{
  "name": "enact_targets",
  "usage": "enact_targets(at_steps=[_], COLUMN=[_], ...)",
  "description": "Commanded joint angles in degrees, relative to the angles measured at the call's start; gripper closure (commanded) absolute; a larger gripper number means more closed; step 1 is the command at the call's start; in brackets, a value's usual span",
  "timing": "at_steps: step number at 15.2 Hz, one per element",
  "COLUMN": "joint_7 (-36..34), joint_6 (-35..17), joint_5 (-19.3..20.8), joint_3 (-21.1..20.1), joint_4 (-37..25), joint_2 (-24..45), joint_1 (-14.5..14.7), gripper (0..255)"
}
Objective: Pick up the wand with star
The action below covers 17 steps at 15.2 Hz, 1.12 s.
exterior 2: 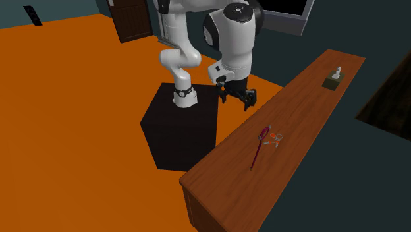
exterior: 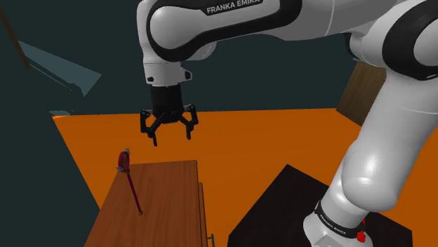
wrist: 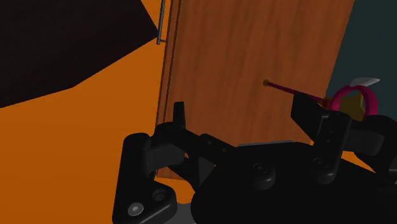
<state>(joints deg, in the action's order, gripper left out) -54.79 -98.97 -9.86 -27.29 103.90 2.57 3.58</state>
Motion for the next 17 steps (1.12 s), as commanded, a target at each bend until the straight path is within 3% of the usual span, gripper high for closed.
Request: enact_targets(at_steps=[1, 6, 10, 17], joint_7=[-4.30, -13.90, -20.38, -19.79], joint_6=[-0.69, 0.76, 4.24, -0.24], joint_5=[1.46, 5.73, 8.97, 8.90], joint_3=[-0.61, -0.48, 0.80, 1.10], joint_4=[-4.23, -18.77, -34.14, -29.76], joint_2=[4.76, 17.41, 28.62, 28.80], joint_1=[0.96, 4.92, 9.40, 9.07], gripper=[0, 0, 0, 0])
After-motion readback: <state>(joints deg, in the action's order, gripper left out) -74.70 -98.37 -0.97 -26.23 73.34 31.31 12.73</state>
